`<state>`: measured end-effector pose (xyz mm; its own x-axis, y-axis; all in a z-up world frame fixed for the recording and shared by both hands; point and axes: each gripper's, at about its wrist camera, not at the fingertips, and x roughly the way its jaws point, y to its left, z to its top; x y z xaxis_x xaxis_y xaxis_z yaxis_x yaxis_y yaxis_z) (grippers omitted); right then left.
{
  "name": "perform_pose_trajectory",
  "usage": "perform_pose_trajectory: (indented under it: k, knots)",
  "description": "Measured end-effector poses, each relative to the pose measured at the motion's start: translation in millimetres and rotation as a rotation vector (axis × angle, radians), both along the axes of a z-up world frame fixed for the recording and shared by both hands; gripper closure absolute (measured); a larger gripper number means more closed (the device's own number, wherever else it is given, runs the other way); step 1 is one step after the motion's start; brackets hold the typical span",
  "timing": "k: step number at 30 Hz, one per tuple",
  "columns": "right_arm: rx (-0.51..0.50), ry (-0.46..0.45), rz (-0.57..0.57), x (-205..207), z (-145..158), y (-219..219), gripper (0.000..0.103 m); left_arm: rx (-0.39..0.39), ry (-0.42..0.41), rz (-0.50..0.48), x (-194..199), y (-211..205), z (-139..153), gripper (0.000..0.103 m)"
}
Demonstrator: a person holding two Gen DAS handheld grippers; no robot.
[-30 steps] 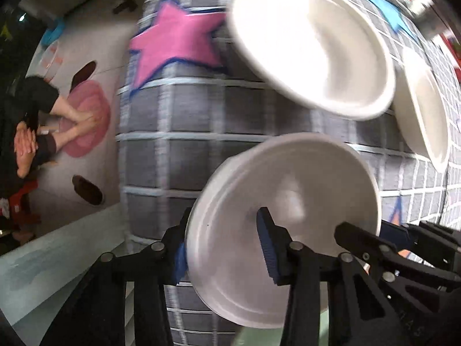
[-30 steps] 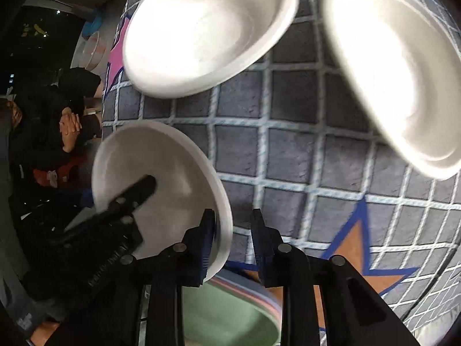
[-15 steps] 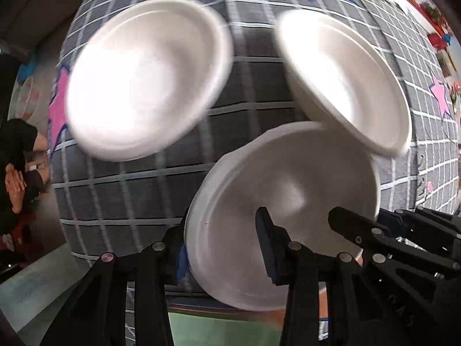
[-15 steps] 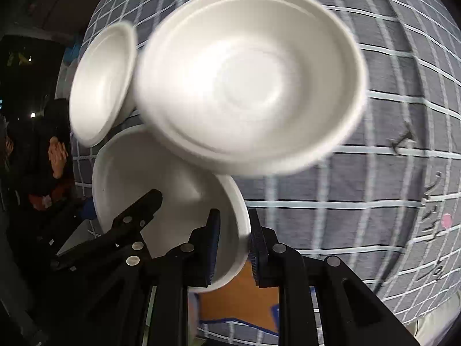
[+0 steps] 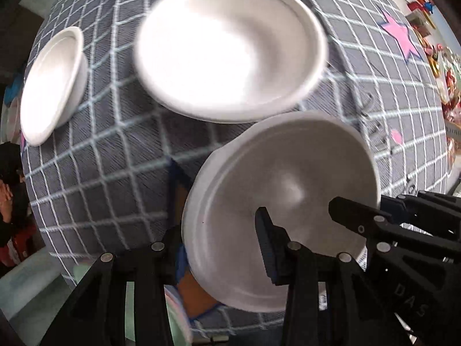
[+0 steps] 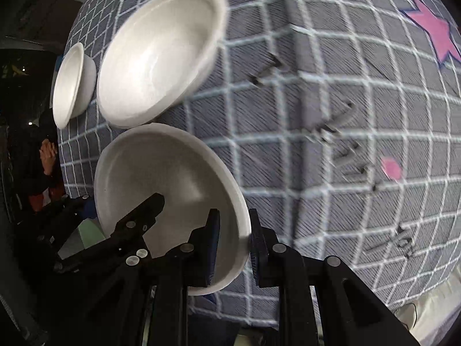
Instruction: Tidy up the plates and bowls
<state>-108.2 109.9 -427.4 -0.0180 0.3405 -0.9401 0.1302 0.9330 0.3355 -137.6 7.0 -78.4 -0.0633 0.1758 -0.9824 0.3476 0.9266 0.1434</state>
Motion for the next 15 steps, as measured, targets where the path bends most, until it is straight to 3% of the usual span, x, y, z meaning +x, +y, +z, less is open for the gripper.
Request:
perform_pose_trajectory:
  k: [4, 15]
  knots:
    - [-0.002, 0.011, 0.000, -17.5, -0.3, -24.4, 0.081, -0.009, 0.020, 0.011, -20.4, -31.7, -4.7, 0.059]
    - [-0.030, 0.028, -0.049, -62.6, 0.8, -114.7, 0.081, -0.024, 0.045, -0.077, -59.0, -146.3, -22.3, 0.058]
